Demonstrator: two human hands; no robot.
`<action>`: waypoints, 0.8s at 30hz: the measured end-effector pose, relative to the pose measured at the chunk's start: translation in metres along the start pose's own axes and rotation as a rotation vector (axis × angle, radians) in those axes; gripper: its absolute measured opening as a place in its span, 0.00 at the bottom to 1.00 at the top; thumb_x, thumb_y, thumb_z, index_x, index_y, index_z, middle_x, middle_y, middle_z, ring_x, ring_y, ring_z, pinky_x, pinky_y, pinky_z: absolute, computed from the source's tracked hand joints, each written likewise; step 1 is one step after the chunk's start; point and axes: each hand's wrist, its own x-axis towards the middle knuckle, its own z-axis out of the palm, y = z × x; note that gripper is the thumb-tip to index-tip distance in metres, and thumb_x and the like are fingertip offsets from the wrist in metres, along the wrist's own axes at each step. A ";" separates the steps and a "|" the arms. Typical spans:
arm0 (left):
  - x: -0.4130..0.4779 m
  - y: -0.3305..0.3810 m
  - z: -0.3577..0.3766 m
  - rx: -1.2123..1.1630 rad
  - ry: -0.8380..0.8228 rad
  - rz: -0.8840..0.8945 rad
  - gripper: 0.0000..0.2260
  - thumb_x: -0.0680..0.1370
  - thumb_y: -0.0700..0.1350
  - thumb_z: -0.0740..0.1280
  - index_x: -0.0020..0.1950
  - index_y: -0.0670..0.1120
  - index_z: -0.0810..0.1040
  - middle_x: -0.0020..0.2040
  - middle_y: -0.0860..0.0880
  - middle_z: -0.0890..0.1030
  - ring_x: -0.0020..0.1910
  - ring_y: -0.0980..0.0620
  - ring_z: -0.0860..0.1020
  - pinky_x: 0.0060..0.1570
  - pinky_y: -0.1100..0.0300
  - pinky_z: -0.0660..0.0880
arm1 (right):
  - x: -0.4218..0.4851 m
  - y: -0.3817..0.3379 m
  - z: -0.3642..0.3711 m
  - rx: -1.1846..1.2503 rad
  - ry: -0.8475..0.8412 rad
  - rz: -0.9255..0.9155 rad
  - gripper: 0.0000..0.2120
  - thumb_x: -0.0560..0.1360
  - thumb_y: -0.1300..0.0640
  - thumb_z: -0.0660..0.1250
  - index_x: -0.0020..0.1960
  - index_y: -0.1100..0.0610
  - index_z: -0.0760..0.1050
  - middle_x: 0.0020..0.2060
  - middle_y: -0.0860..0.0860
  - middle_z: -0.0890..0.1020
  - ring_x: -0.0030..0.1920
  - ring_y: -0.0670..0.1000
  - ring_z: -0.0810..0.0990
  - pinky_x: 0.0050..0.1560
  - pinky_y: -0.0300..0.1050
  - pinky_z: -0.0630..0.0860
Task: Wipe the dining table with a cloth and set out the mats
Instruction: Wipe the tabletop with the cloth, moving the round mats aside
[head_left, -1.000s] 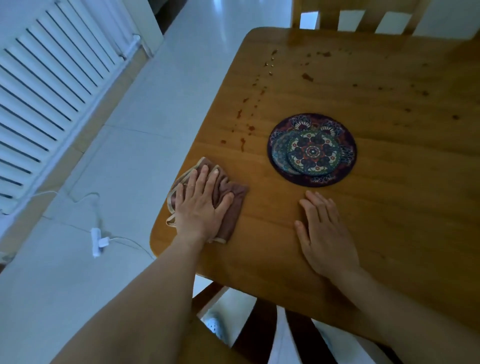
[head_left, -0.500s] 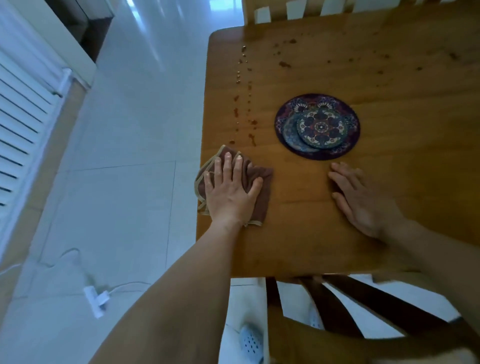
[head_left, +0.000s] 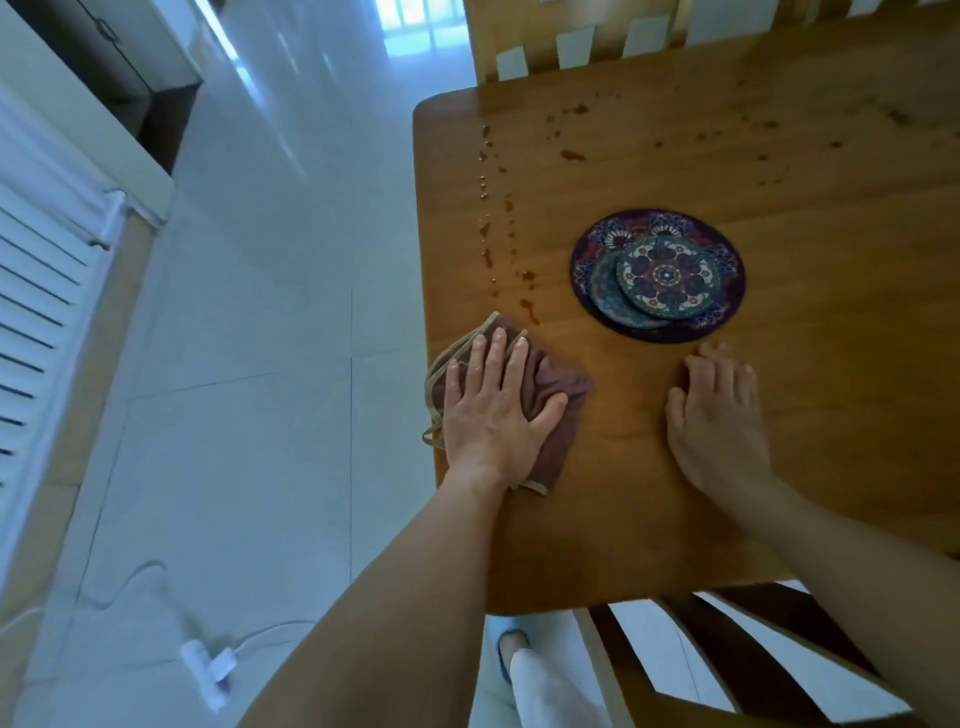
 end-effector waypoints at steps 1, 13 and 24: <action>0.004 -0.004 -0.001 0.002 -0.004 0.014 0.34 0.78 0.69 0.41 0.80 0.55 0.47 0.81 0.52 0.47 0.79 0.51 0.43 0.77 0.48 0.40 | -0.001 -0.003 0.002 -0.020 0.008 0.014 0.19 0.82 0.56 0.53 0.69 0.65 0.64 0.72 0.61 0.63 0.76 0.59 0.54 0.77 0.54 0.47; 0.089 -0.032 -0.006 0.085 -0.042 0.090 0.36 0.76 0.69 0.34 0.80 0.52 0.43 0.81 0.51 0.44 0.79 0.51 0.42 0.77 0.49 0.40 | -0.001 -0.004 0.004 -0.048 0.011 0.038 0.22 0.81 0.54 0.53 0.70 0.64 0.65 0.72 0.59 0.65 0.76 0.58 0.58 0.77 0.54 0.53; 0.048 -0.026 -0.007 -0.012 -0.060 0.167 0.28 0.82 0.59 0.38 0.81 0.50 0.46 0.81 0.49 0.46 0.79 0.51 0.44 0.77 0.51 0.43 | 0.000 -0.026 -0.003 -0.194 0.036 0.138 0.19 0.79 0.58 0.55 0.67 0.66 0.71 0.69 0.61 0.71 0.71 0.60 0.67 0.72 0.60 0.62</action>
